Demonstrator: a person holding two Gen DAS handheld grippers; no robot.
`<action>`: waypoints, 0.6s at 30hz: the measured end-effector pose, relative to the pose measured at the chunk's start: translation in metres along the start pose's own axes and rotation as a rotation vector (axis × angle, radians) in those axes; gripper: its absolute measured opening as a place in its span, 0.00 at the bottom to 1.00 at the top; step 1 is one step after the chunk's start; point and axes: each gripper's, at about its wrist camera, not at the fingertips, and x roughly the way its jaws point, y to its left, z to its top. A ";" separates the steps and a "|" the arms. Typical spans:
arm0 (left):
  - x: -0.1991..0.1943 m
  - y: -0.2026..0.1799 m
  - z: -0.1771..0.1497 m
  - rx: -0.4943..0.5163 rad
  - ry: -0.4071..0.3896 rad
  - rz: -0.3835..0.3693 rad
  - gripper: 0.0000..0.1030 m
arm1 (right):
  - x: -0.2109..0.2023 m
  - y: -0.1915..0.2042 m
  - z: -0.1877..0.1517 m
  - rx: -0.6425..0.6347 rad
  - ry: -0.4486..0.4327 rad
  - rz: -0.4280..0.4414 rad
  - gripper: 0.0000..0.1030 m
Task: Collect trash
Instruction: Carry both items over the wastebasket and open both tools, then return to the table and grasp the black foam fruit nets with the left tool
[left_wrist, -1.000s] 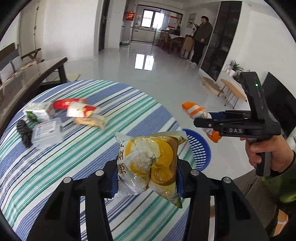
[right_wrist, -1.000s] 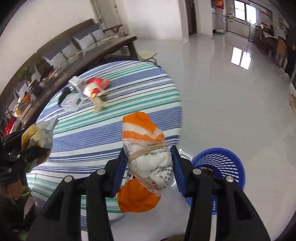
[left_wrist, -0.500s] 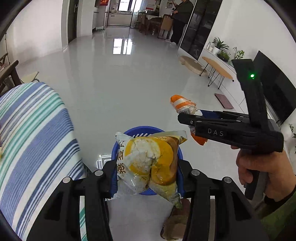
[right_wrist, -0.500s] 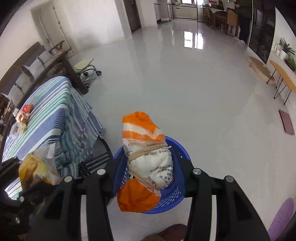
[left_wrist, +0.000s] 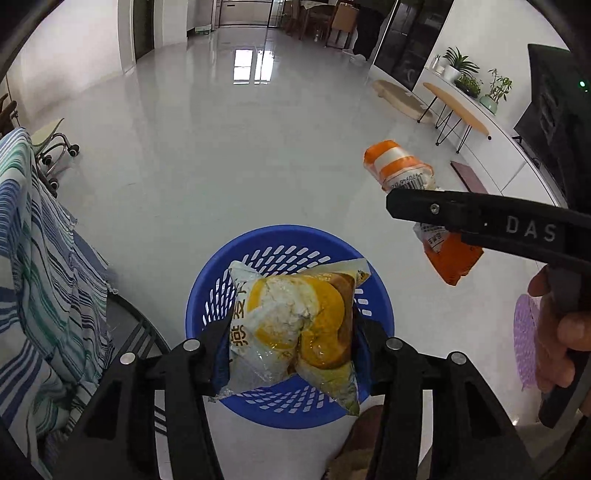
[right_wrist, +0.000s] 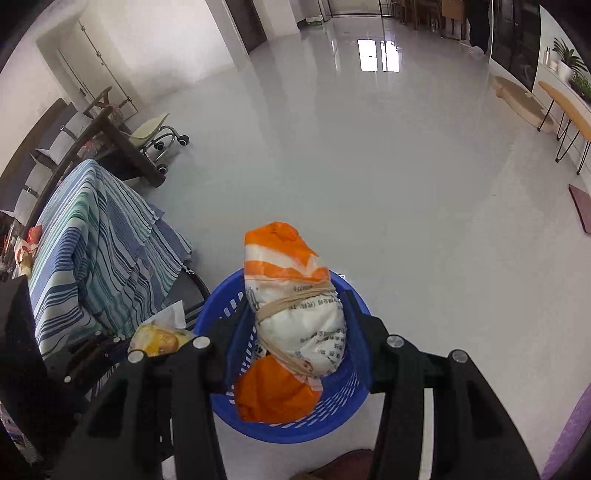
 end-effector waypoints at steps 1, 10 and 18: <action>0.003 0.001 0.001 -0.003 0.004 0.006 0.68 | 0.002 -0.003 0.000 0.011 0.004 0.019 0.55; -0.059 -0.008 -0.011 -0.020 -0.079 -0.039 0.83 | -0.030 -0.007 0.002 0.054 -0.082 0.022 0.71; -0.168 0.012 -0.068 -0.004 -0.189 -0.030 0.90 | -0.053 0.055 -0.014 -0.113 -0.205 -0.150 0.94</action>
